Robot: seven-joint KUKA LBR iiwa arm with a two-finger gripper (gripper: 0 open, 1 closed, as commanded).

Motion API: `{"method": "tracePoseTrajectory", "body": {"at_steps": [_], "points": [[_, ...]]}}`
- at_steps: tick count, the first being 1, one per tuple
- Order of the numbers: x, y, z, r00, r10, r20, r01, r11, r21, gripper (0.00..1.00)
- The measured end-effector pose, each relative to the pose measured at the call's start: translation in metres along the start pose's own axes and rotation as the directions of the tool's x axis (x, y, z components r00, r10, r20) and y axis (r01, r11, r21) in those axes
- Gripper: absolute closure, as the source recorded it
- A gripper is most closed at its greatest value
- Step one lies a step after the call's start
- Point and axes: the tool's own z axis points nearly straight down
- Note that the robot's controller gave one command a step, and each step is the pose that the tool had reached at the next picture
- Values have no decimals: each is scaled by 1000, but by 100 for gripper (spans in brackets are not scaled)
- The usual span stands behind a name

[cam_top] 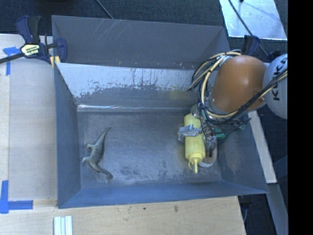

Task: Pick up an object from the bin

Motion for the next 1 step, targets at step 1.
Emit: {"method": "tracePoseTrajectory", "body": {"at_steps": [1], "points": [[0, 1, -3, 1000, 0, 1, 0, 1000, 0, 100]]}}
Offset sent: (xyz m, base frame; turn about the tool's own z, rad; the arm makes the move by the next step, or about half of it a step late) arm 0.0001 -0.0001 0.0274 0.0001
